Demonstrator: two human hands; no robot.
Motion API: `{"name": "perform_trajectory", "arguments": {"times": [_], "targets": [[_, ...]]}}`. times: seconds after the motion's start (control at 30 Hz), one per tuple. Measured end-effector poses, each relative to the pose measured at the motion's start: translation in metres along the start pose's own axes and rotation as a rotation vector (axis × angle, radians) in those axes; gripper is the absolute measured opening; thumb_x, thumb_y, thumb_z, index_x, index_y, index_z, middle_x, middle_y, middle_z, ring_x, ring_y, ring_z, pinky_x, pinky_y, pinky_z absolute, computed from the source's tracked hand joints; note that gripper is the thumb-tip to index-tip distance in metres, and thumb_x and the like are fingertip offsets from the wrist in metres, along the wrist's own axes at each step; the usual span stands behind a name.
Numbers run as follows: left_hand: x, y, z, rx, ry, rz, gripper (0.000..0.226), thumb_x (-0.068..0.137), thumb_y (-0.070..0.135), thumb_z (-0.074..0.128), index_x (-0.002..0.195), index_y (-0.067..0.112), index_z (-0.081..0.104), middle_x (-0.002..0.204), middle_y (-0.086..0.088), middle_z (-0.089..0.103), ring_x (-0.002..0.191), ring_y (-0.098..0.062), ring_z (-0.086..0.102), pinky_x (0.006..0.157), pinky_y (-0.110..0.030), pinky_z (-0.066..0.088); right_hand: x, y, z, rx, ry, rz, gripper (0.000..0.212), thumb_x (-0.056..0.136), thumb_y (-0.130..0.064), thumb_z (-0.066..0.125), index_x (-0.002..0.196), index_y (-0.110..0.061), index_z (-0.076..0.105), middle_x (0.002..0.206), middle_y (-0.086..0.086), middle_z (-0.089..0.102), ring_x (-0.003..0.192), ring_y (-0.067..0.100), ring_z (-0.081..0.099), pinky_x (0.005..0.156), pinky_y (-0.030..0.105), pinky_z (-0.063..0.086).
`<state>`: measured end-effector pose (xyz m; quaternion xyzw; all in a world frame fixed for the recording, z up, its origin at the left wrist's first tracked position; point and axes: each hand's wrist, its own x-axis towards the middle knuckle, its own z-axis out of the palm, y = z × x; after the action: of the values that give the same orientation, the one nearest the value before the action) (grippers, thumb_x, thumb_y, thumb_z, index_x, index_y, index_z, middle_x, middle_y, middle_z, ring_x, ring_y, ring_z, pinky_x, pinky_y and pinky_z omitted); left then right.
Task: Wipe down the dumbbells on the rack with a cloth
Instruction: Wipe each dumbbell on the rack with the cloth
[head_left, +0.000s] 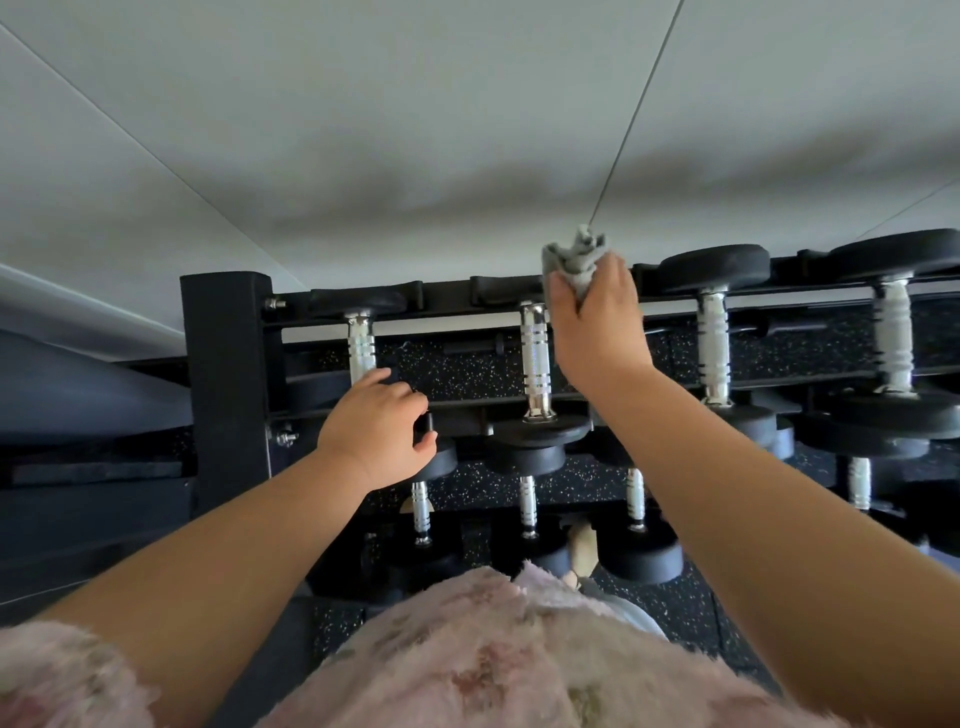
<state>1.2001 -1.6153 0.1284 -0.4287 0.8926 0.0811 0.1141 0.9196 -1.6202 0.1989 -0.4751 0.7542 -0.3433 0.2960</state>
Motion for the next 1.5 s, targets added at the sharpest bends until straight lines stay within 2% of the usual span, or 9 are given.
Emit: {"name": "perform_trajectory", "arguments": {"times": [0.17, 0.3, 0.37, 0.47, 0.67, 0.83, 1.2, 1.37, 1.5], "targets": [[0.000, 0.000, 0.000, -0.003, -0.006, -0.001, 0.038, 0.089, 0.054, 0.054, 0.096, 0.023, 0.075, 0.087, 0.006, 0.069, 0.082, -0.017, 0.067, 0.122, -0.040, 0.035, 0.038, 0.002, 0.023, -0.572, -0.275, -0.248, 0.047, 0.106, -0.046, 0.040, 0.139, -0.016, 0.055, 0.156, 0.007, 0.041, 0.151, 0.027, 0.025, 0.125, 0.047, 0.025], [0.000, -0.002, 0.003, -0.014, 0.024, -0.003, 0.034, 0.088, 0.051, 0.059, 0.091, 0.021, 0.075, 0.081, 0.005, 0.066, 0.077, -0.018, 0.066, 0.122, -0.040, 0.035, 0.040, 0.007, 0.006, -0.241, -0.169, 0.027, 0.035, 0.108, -0.045, 0.041, 0.098, -0.018, 0.062, 0.102, 0.000, 0.066, 0.097, 0.018, 0.064, 0.083, 0.033, 0.058], [-0.001, -0.002, 0.004, -0.017, 0.035, -0.007, 0.033, 0.087, 0.050, 0.060, 0.089, 0.020, 0.075, 0.078, 0.005, 0.065, 0.074, -0.019, 0.065, 0.122, -0.040, 0.036, 0.047, 0.007, -0.002, -0.144, -0.204, 0.257, 0.036, 0.110, -0.044, 0.038, 0.089, -0.021, 0.055, 0.085, -0.001, 0.063, 0.070, 0.012, 0.061, 0.056, 0.022, 0.048], [0.000, -0.001, 0.004, -0.020, 0.043, -0.001, 0.035, 0.088, 0.051, 0.058, 0.088, 0.020, 0.074, 0.077, 0.005, 0.064, 0.074, -0.018, 0.064, 0.122, -0.040, 0.035, 0.059, 0.008, -0.013, -0.226, -0.260, 0.378, 0.041, 0.110, -0.045, 0.037, 0.097, -0.014, 0.060, 0.082, 0.002, 0.060, 0.064, 0.011, 0.055, 0.055, 0.023, 0.045], [-0.001, -0.001, 0.005, -0.025, 0.049, -0.006, 0.035, 0.088, 0.051, 0.057, 0.087, 0.021, 0.074, 0.076, 0.006, 0.064, 0.074, -0.017, 0.064, 0.123, -0.039, 0.035, 0.053, -0.010, -0.003, -0.128, -0.388, 0.084, 0.035, 0.106, -0.046, 0.047, 0.096, -0.018, 0.065, 0.075, 0.001, 0.062, 0.062, 0.013, 0.053, 0.062, 0.029, 0.053], [-0.001, -0.001, 0.004, -0.026, 0.059, -0.001, 0.034, 0.087, 0.050, 0.061, 0.088, 0.020, 0.076, 0.076, 0.006, 0.065, 0.074, -0.017, 0.064, 0.121, -0.039, 0.037, 0.056, 0.005, -0.014, -0.125, -0.324, 0.239, 0.040, 0.109, -0.048, 0.038, 0.096, -0.018, 0.060, 0.082, 0.003, 0.064, 0.061, 0.011, 0.055, 0.048, 0.019, 0.046], [-0.001, 0.001, 0.003, -0.019, 0.065, -0.011, 0.031, 0.086, 0.047, 0.063, 0.084, 0.019, 0.075, 0.075, 0.006, 0.065, 0.072, -0.018, 0.064, 0.119, -0.039, 0.040, 0.040, -0.017, 0.006, -0.456, -0.385, -0.338, 0.033, 0.103, -0.053, 0.046, 0.084, -0.027, 0.056, 0.087, -0.009, 0.055, 0.088, 0.016, 0.054, 0.092, 0.044, 0.052], [-0.001, -0.001, 0.006, -0.013, 0.050, -0.030, 0.031, 0.087, 0.048, 0.062, 0.084, 0.020, 0.074, 0.073, 0.008, 0.062, 0.071, -0.016, 0.063, 0.121, -0.038, 0.037, 0.043, 0.029, -0.006, -0.182, -0.268, -0.081, 0.036, 0.102, -0.052, 0.048, 0.123, -0.024, 0.057, 0.117, -0.006, 0.056, 0.107, 0.016, 0.057, 0.097, 0.040, 0.055], [-0.001, 0.000, 0.005, 0.003, 0.030, -0.048, 0.031, 0.088, 0.050, 0.059, 0.081, 0.022, 0.072, 0.069, 0.011, 0.059, 0.068, -0.014, 0.060, 0.122, -0.035, 0.034, 0.018, 0.034, -0.002, 0.046, -0.285, 0.260, 0.025, 0.108, -0.037, 0.045, 0.121, -0.019, 0.056, 0.109, -0.001, 0.066, 0.088, 0.008, 0.068, 0.068, 0.020, 0.055]]}}
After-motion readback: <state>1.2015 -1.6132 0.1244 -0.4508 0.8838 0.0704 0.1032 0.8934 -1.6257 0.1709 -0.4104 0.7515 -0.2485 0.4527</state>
